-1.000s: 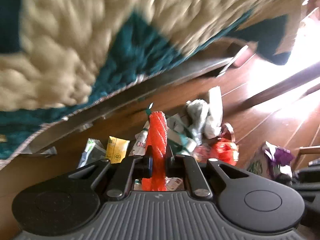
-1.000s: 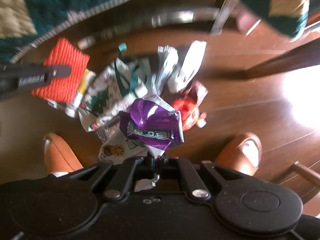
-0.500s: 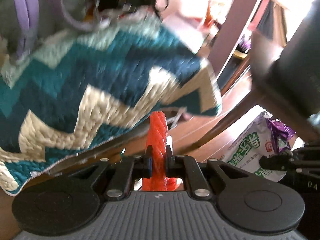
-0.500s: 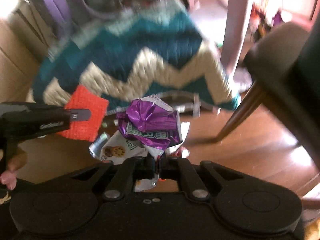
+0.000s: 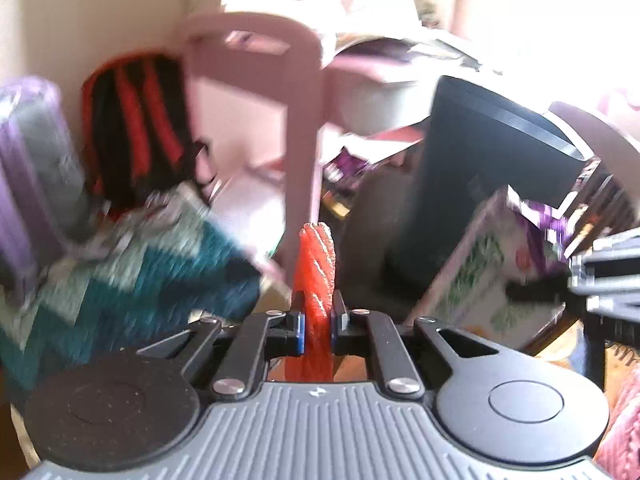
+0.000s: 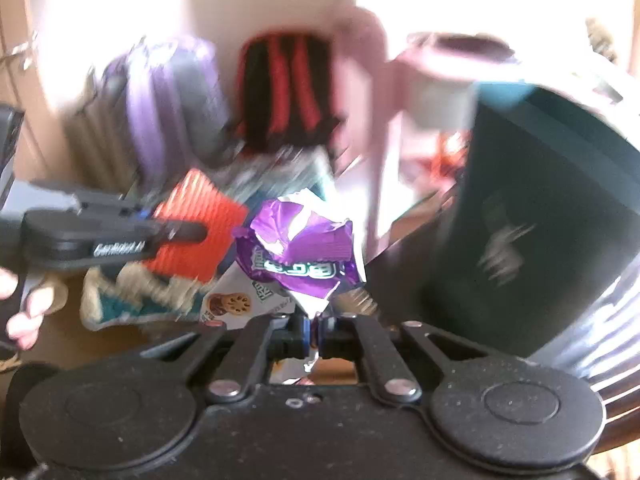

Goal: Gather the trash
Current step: 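Carry the red strip and purple wrapper with both tools over the grey bin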

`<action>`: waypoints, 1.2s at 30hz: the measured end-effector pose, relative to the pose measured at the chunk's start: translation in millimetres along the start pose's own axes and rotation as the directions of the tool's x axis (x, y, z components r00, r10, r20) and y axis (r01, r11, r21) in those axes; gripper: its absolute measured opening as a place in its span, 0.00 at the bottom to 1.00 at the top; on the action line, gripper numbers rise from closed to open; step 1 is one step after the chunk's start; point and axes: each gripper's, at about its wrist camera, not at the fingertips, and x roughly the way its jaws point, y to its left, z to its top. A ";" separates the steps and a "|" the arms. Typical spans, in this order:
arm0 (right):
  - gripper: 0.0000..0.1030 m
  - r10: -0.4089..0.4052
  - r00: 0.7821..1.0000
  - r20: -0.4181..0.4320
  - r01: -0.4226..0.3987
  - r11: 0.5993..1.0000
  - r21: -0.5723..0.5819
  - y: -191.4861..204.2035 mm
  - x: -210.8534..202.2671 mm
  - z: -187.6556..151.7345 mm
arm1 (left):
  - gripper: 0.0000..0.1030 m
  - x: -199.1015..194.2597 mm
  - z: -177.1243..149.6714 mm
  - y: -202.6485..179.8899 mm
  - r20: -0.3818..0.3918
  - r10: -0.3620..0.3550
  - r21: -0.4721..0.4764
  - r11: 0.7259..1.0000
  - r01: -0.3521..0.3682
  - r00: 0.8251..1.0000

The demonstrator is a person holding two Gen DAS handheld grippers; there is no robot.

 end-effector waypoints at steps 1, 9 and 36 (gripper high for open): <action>0.02 -0.020 0.999 0.027 0.020 1.000 0.004 -8.8 -10.3 5.3 | 0.10 -3.8 10.5 -10.9 0.020 -0.002 0.016 1.000 0.002 1.000; 0.02 -0.171 0.962 0.210 0.161 0.985 0.066 -84.5 -93.1 58.4 | 0.10 -22.5 98.1 -83.5 0.165 -0.058 0.143 0.989 0.034 0.985; 0.10 -0.329 0.944 -0.026 0.329 0.944 0.035 -197.1 0.9 75.4 | 0.10 150.6 172.1 -194.4 -0.030 -0.110 0.229 0.967 0.114 0.993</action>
